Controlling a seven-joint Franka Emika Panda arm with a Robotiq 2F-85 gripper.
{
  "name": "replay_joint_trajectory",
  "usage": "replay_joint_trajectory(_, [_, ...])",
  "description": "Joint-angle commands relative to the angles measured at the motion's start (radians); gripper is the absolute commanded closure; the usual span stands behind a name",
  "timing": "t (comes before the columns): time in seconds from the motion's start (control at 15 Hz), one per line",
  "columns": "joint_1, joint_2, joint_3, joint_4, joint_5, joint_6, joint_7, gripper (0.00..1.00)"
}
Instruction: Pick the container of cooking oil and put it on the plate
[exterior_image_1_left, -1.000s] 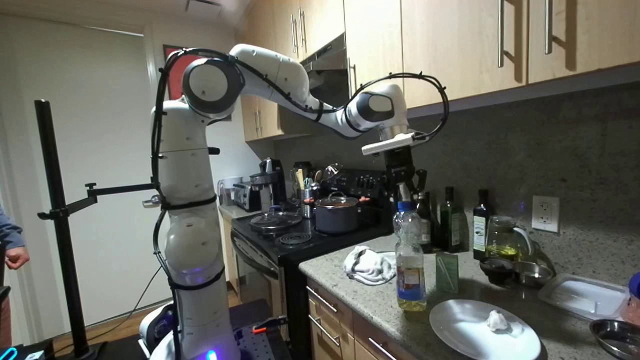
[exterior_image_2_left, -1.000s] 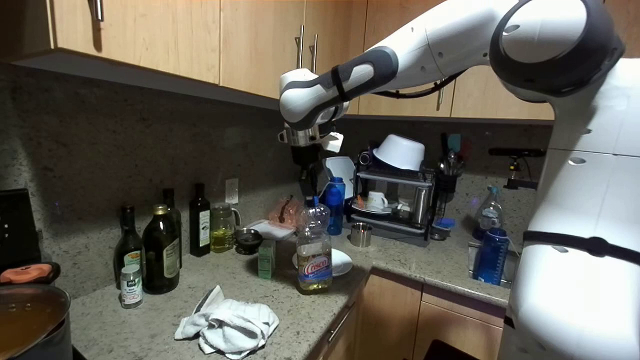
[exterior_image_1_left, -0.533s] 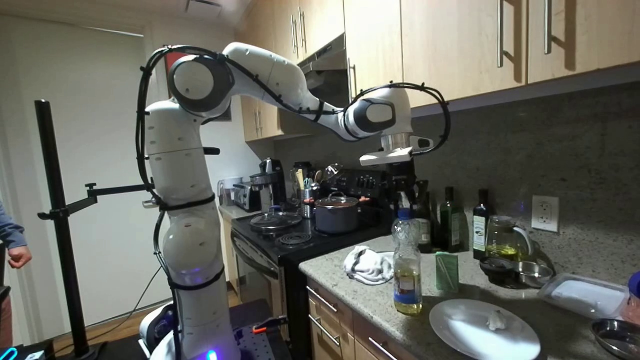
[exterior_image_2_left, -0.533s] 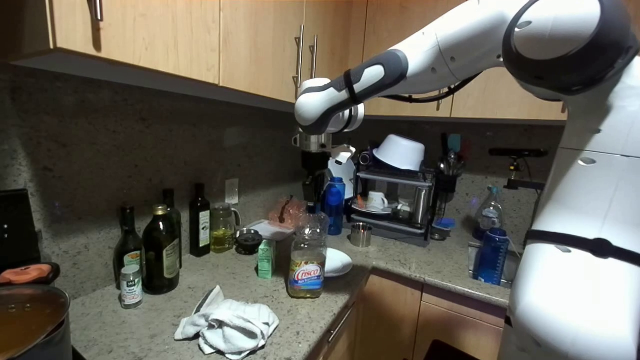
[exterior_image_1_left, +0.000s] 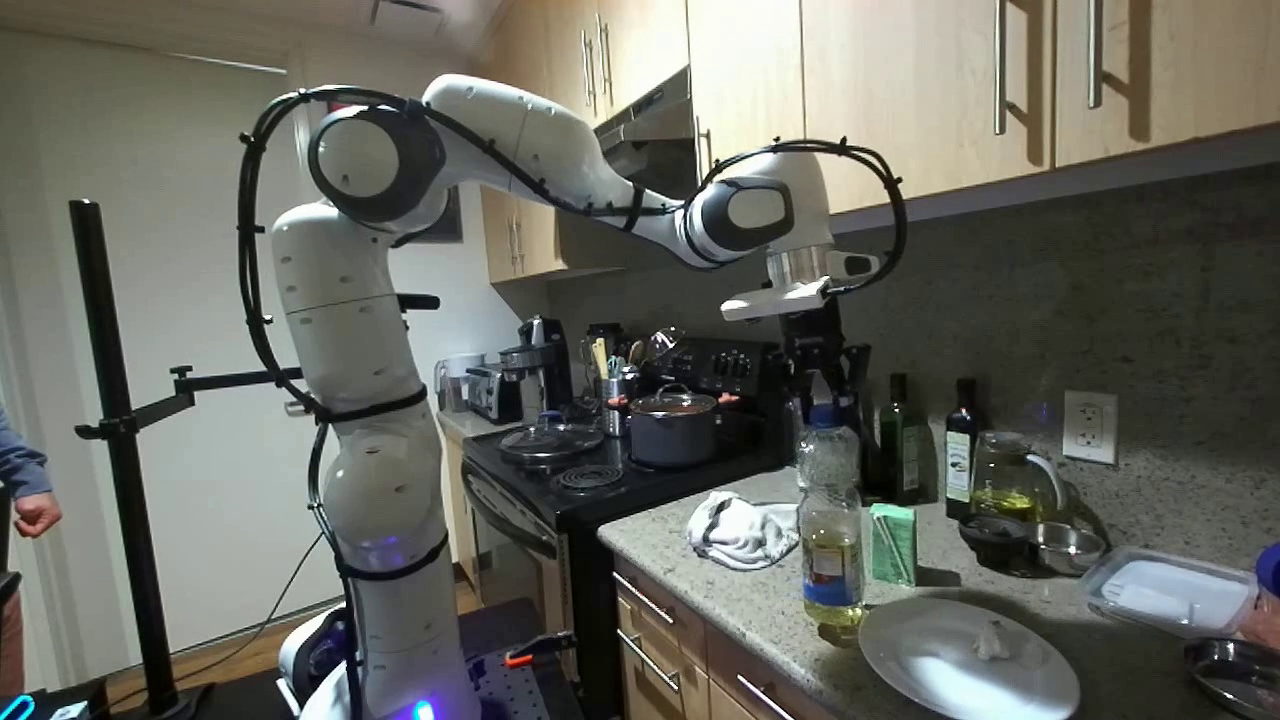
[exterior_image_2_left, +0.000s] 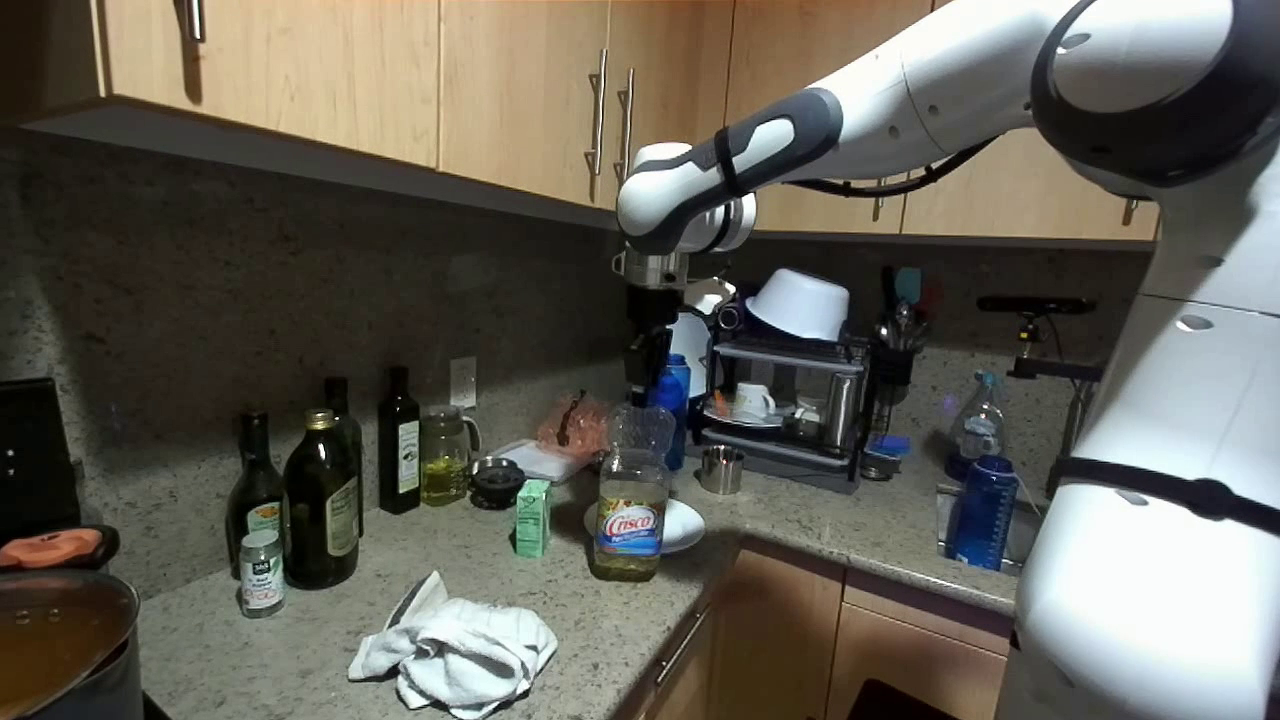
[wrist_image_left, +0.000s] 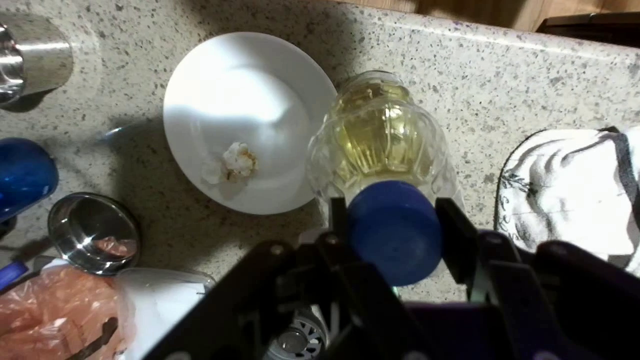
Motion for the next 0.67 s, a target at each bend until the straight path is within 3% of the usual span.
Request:
replay_joint_trajectory(0.0, [-0.008, -0.024, -0.003, 0.008, 0.012, 0.032, 0.039, 0.79])
replay_joint_trajectory(0.33, [0.002, 0.006, 0.007, 0.063, 0.009, 0.079, 0.065, 0.79])
replay_joint_trajectory(0.4, [-0.006, 0.003, -0.001, 0.022, 0.001, 0.061, 0.046, 0.54])
replay_joint_trajectory(0.6, [-0.001, 0.005, 0.004, 0.041, 0.001, 0.068, 0.047, 0.54])
